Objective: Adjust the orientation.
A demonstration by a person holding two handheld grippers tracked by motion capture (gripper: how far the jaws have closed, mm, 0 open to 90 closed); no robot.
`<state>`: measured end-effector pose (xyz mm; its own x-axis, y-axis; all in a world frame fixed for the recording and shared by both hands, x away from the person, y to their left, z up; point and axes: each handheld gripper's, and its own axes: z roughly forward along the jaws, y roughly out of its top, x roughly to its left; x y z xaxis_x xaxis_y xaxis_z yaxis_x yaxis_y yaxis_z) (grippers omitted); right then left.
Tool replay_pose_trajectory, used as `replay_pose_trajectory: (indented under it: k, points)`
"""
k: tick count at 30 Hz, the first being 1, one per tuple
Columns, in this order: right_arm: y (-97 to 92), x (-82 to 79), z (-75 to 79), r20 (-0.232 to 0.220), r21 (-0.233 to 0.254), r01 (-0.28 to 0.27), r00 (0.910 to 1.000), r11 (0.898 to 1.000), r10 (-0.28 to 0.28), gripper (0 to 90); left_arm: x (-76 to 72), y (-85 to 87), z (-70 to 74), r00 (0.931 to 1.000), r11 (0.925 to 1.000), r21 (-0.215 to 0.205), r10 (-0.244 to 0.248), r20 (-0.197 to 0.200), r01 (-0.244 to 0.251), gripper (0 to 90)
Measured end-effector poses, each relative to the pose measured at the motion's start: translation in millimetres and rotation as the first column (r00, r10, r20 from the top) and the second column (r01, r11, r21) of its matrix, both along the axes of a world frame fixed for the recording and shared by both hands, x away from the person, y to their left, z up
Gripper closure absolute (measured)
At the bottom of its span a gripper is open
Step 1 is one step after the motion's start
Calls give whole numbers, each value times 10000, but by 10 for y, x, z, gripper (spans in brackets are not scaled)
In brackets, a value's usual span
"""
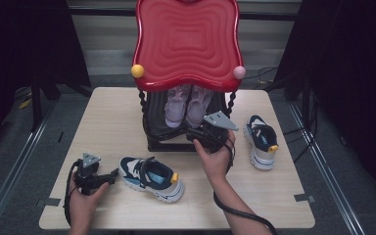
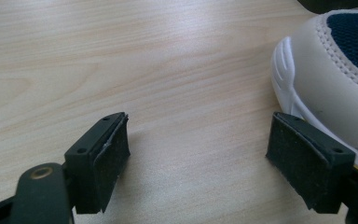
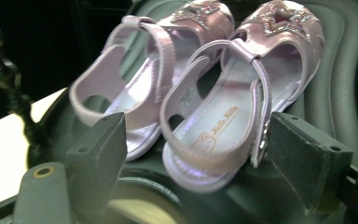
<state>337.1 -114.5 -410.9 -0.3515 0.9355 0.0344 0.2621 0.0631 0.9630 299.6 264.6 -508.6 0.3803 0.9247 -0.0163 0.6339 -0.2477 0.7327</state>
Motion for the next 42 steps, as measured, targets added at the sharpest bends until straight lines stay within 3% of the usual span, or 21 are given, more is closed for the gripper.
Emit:
replay_pose_trajectory:
  k: [5, 6, 16, 28, 37, 42]
  points:
    - [-12, -92, -10, -176, -14, -597, 9981, 9982, 597, 195, 0, -3, -1, 10000, 10000, -29, 38, 19, -38, 200]
    - [-17, -129, -15, -286, -7, -952, 9951, 9955, 951, 188, 0, -1, 0, 10000, 10000, 2, 3, 1, -3, 201]
    - [-65, -264, -102, -680, -352, -1985, 9783, 9795, 1958, 152, -1, -1, 0, 10000, 10000, 1, 2, 2, -2, 201]
    - [-226, -385, -273, -1246, -414, -2561, 9604, 9658, 2493, 141, -1, 0, 0, 10000, 10000, 6, 3, -1, -3, 201]
    - [-345, -459, -376, -1689, -490, -2705, 9510, 9615, 2589, 141, 0, 0, 0, 10000, 10000, 2, 3, -1, -3, 201]
    - [-422, -513, -455, -2060, -457, -2978, 9368, 9535, 2828, 142, -1, -1, 0, 10000, 10000, 1, 3, 0, -3, 201]
